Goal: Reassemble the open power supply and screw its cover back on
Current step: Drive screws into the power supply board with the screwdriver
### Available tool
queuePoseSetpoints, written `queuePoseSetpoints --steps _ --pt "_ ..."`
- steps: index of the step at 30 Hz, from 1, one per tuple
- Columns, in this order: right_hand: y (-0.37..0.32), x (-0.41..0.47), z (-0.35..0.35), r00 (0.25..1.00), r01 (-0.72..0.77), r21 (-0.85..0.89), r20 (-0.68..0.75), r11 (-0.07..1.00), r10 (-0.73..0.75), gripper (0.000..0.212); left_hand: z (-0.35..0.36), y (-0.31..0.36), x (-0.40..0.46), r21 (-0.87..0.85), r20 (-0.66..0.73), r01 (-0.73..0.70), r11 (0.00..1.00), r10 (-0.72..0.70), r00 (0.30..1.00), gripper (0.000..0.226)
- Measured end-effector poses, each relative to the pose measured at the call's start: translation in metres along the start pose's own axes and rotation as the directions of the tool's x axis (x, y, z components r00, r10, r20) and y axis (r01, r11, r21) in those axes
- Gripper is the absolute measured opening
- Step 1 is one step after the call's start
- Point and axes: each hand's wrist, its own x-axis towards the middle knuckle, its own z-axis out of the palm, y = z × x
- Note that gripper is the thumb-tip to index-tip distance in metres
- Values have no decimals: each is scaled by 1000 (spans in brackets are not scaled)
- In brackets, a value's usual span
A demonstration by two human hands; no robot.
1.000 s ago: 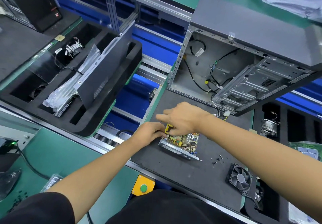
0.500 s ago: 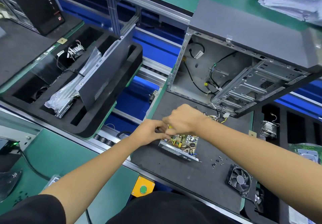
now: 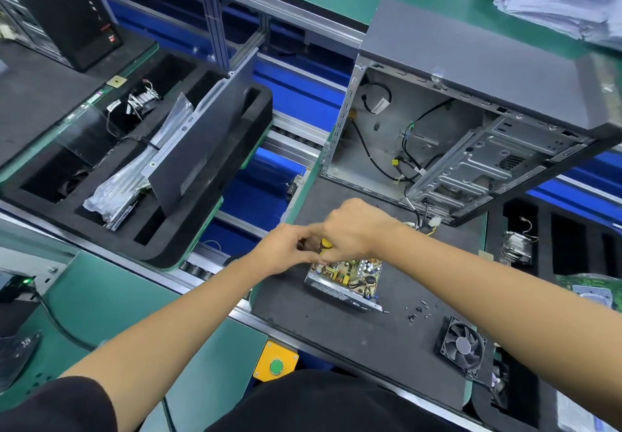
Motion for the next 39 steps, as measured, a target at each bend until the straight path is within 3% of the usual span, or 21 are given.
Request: queuePoseSetpoints --steps 2,4,6,8,11,15,17,21,24,27,29,31,33,35,37,39 --pt "3 -2 -5 994 110 80 0 991 -111 31 -4 1 2 35 68 -12 999 10 998 27" --pt "5 -2 -8 979 197 55 48 979 -200 34 -7 2 2 57 109 -37 998 31 994 24" --pt "5 -2 -6 989 143 -4 39 990 -142 23 -9 1 1 3 84 -13 1000 13 996 33" --pt "4 -2 -3 999 42 -77 13 996 -42 26 -8 1 -1 -2 48 -6 1000 6 999 50" --pt "-6 1 3 999 -19 -105 49 994 25 41 0 6 -1 142 9 -3 990 1 1000 40" --pt "-6 0 0 1000 12 68 12 998 -13 27 -1 5 3 116 50 40 992 -46 998 19" --pt "-1 -2 -6 996 91 121 10 988 -92 31 -6 6 2 120 122 -20 993 6 993 28" --pt "-1 1 -3 999 50 26 1 998 -50 18 -8 10 -1 -1 98 10 1000 -10 995 42" --pt "-10 3 2 1000 -24 -52 17 998 25 35 -2 8 1 113 21 29 993 -32 999 43" --pt "-8 0 2 999 -16 31 -45 999 17 30 -1 6 3 118 30 37 992 -40 999 31" --pt "-3 -3 -3 996 70 100 -60 993 -64 26 -5 7 3 100 76 10 995 -18 997 27" --pt "1 -5 -5 990 139 96 -38 986 -136 20 -9 9 3 58 123 -4 998 -3 992 34" --pt "3 -5 -2 996 87 59 -40 994 -84 11 -11 11 3 43 95 43 998 -47 994 45" --pt "0 -2 0 999 3 -4 -34 1000 -3 25 -9 13 4 129 37 35 991 -40 999 48" --pt "-5 -1 2 1000 -24 -60 14 998 25 39 -6 14 5 149 39 -3 989 -2 999 37" --pt "-6 -1 0 1000 -15 -23 11 1000 15 37 -8 12 6 107 68 -23 994 15 998 33"
